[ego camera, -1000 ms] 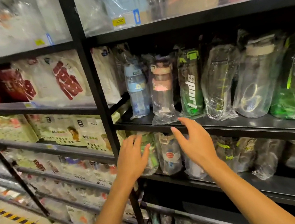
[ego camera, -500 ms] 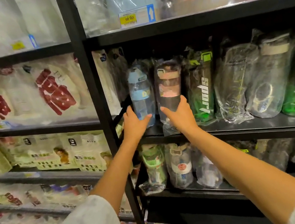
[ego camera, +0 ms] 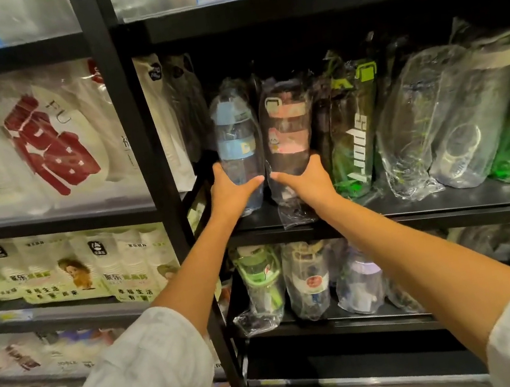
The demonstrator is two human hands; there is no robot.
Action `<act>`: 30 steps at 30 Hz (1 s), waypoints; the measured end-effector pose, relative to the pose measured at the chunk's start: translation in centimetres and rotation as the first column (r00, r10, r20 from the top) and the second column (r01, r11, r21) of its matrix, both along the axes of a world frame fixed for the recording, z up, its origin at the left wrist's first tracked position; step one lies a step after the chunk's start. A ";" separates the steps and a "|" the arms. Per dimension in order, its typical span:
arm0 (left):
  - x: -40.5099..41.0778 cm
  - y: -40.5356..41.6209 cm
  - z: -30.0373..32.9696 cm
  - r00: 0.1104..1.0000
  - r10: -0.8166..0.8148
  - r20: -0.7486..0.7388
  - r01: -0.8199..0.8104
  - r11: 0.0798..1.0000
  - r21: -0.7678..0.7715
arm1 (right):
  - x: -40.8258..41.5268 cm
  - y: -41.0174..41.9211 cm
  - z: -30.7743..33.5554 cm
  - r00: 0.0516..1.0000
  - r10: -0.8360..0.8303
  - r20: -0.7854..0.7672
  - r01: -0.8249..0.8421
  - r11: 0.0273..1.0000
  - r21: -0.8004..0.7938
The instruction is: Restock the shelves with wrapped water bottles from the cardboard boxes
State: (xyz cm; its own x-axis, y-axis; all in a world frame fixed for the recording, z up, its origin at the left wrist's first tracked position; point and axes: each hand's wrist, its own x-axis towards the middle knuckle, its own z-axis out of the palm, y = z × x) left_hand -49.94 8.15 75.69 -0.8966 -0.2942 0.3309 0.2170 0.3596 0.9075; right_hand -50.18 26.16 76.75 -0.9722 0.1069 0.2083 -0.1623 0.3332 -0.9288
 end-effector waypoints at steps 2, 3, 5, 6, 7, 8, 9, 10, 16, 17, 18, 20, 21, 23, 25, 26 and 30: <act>0.1 0.1 -0.2 1.000 -0.003 -0.027 0.003 1.000 0.007 | 0.1 0.1 -0.1 1.000 -0.014 -0.012 0.014 1.000 0.023; 0.3 0.2 -0.2 0.999 0.001 -0.039 -0.001 1.000 0.008 | 0.1 0.2 -0.1 1.000 -0.012 -0.023 0.013 0.999 0.033; 0.8 0.0 -0.2 0.999 0.008 -0.049 -0.008 1.000 0.008 | 0.5 0.3 -0.1 0.999 0.008 -0.044 -0.006 0.999 0.032; 1.1 -0.1 -0.2 0.999 0.006 -0.051 -0.005 1.000 0.010 | 0.8 0.3 -0.2 0.998 0.025 -0.054 -0.024 0.999 0.024; 1.5 -0.2 -0.2 0.999 0.002 -0.054 -0.002 1.000 0.010 | 1.1 0.4 -0.4 0.997 0.043 -0.065 -0.042 0.999 0.017; 1.9 -0.2 -0.3 0.998 0.002 -0.055 -0.001 1.000 0.007 | 1.4 0.4 -0.5 0.995 0.059 -0.075 -0.058 0.998 0.012; 2.4 -0.2 -0.3 0.998 0.003 -0.056 -0.003 1.000 0.003 | 1.7 0.4 -0.6 0.994 0.072 -0.080 -0.072 0.997 0.008; 2.7 -0.2 -0.3 0.998 0.007 -0.057 -0.007 1.000 0.003 | 1.9 0.4 -0.7 0.993 0.080 -0.083 -0.080 0.997 0.003; 5.1 -0.3 -0.4 0.996 0.058 -0.069 -0.058 0.998 0.009 | 3.2 0.4 -0.8 0.989 0.115 -0.092 -0.117 0.993 -0.017; 5.4 -0.2 -0.4 0.996 0.059 -0.067 -0.058 0.998 0.012 | 3.4 0.5 -0.7 0.989 0.119 -0.090 -0.121 0.993 -0.015; 5.4 -0.3 -0.3 0.996 0.056 -0.065 -0.056 0.998 0.011 | 3.6 0.5 -0.6 0.988 0.128 -0.088 -0.129 0.992 -0.013; 5.5 -0.3 -0.1 0.998 0.043 -0.046 -0.043 0.999 -0.003 | 4.0 0.6 -0.3 0.986 0.145 -0.080 -0.147 0.989 -0.020; 5.5 -0.4 0.0 0.999 0.037 -0.032 -0.037 0.999 -0.013 | 4.2 0.7 -0.1 0.985 0.153 -0.076 -0.155 0.988 -0.023; 5.6 -0.5 0.2 1.000 0.030 -0.011 -0.030 0.999 -0.027 | 4.5 1.1 0.1 0.984 0.167 -0.068 -0.169 0.986 -0.014; 6.1 -0.5 0.5 0.999 0.036 0.004 -0.036 0.999 -0.029 | 5.0 1.7 0.3 0.985 0.160 -0.069 -0.160 0.987 0.008; 6.2 -0.6 0.5 0.999 0.050 0.003 -0.049 0.998 -0.027 | 5.2 2.1 0.3 0.987 0.148 -0.070 -0.147 0.989 0.025; 8.9 0.7 0.6 0.982 0.171 -0.079 -0.180 0.974 -0.134 | 7.3 4.4 0.0 0.992 0.074 -0.104 -0.059 0.988 0.139</act>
State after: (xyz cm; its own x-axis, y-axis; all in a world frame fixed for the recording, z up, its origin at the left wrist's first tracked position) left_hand -40.99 8.86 76.31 -0.8097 -0.3914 0.4372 0.1972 0.5202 0.8310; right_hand -42.92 30.60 76.78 -0.9469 0.0059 0.3215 -0.2863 0.4400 -0.8511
